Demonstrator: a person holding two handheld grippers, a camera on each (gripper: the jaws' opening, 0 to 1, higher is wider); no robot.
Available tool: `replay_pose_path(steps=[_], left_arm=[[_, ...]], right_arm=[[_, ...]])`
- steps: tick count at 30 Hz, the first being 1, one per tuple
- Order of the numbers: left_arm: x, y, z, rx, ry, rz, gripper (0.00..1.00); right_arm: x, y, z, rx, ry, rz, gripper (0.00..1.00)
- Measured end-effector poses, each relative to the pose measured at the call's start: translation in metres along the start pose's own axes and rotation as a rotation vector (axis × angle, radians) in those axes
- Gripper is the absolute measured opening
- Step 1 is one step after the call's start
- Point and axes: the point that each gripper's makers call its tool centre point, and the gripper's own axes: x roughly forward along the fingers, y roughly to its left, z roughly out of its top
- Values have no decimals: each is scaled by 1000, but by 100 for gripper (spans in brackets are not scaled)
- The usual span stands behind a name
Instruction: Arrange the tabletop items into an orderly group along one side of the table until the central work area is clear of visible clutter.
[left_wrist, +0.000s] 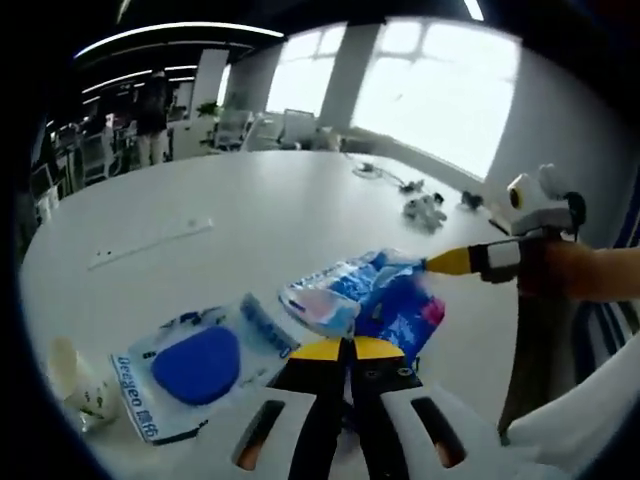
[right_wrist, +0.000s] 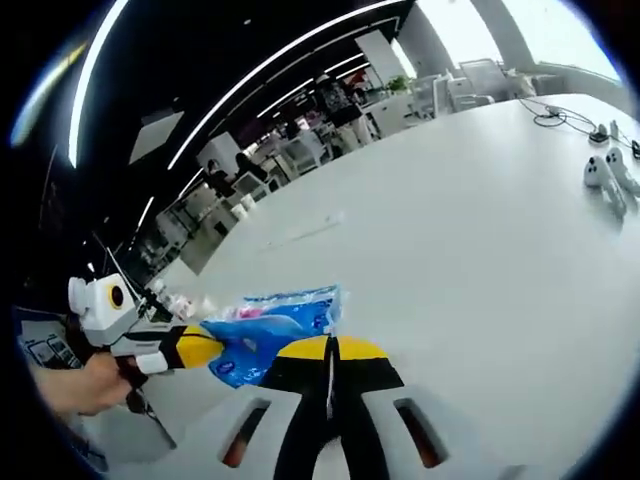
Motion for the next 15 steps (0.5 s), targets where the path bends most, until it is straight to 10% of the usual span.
replay_pose_path(steps=[15], left_arm=[[40, 9, 5, -1, 37, -4, 0]], right_arm=[[17, -29, 10, 18, 8, -16, 0]])
